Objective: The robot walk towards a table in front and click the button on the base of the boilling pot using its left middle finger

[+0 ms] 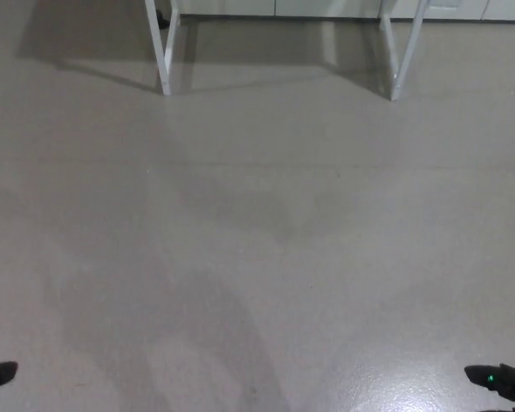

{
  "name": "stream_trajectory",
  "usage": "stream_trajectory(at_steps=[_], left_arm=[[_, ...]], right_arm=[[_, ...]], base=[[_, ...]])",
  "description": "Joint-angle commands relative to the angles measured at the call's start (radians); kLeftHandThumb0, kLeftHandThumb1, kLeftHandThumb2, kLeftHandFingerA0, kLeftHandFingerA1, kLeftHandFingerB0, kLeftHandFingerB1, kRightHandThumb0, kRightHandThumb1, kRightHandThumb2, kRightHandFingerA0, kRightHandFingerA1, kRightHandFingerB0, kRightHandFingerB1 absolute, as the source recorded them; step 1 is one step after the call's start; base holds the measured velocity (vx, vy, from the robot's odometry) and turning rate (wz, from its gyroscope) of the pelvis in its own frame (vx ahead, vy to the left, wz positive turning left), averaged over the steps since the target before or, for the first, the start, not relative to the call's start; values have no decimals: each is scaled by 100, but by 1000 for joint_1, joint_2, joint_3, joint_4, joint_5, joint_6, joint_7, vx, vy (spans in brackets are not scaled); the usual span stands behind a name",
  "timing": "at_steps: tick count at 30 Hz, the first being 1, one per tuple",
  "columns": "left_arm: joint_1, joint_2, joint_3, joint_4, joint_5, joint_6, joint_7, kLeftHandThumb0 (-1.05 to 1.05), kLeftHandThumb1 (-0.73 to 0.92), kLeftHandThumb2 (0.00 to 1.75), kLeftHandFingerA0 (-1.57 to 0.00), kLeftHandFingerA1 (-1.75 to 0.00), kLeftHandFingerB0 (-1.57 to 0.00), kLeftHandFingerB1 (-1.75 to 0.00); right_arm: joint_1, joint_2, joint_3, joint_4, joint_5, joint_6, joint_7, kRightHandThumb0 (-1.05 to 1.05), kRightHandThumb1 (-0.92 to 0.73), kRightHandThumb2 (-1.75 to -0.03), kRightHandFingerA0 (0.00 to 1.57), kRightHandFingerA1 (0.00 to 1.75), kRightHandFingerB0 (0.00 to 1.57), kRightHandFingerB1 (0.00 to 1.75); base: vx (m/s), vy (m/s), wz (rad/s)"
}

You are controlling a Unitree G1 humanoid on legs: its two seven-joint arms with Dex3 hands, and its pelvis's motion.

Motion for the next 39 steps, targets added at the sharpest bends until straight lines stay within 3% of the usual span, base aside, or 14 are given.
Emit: stream_trajectory(at_steps=[1,17,25,39], left_arm=[[45,11,-6,-11,-17,-39,-19,-30,46,54,-48,-36,-34,-32],[121,13,-24,45,-11,-101,-27,-29,46,54,-49,-37,-34,-32],[139,15,-23,29,-23,-98,-32,-29,48,54,-45,-36,-33,-31],[137,34,-42,41,2,-121,-8,-34,48,55,-48,-36,-33,-32]], right_arm=[[47,-18,-5,18,12,-59,11,-39,-59,-58,48,43,30,36],[112,-19,18,86,-5,-123,0,-38,-59,-58,48,42,31,36],[109,-21,31,96,-10,-137,-4,-36,-59,-58,47,40,30,36],[95,-13,40,118,-5,-144,-10,-37,-59,-58,48,42,31,36]], base=[[0,0,0],[1,0,-11],[289,8,15],[102,239,-3]])
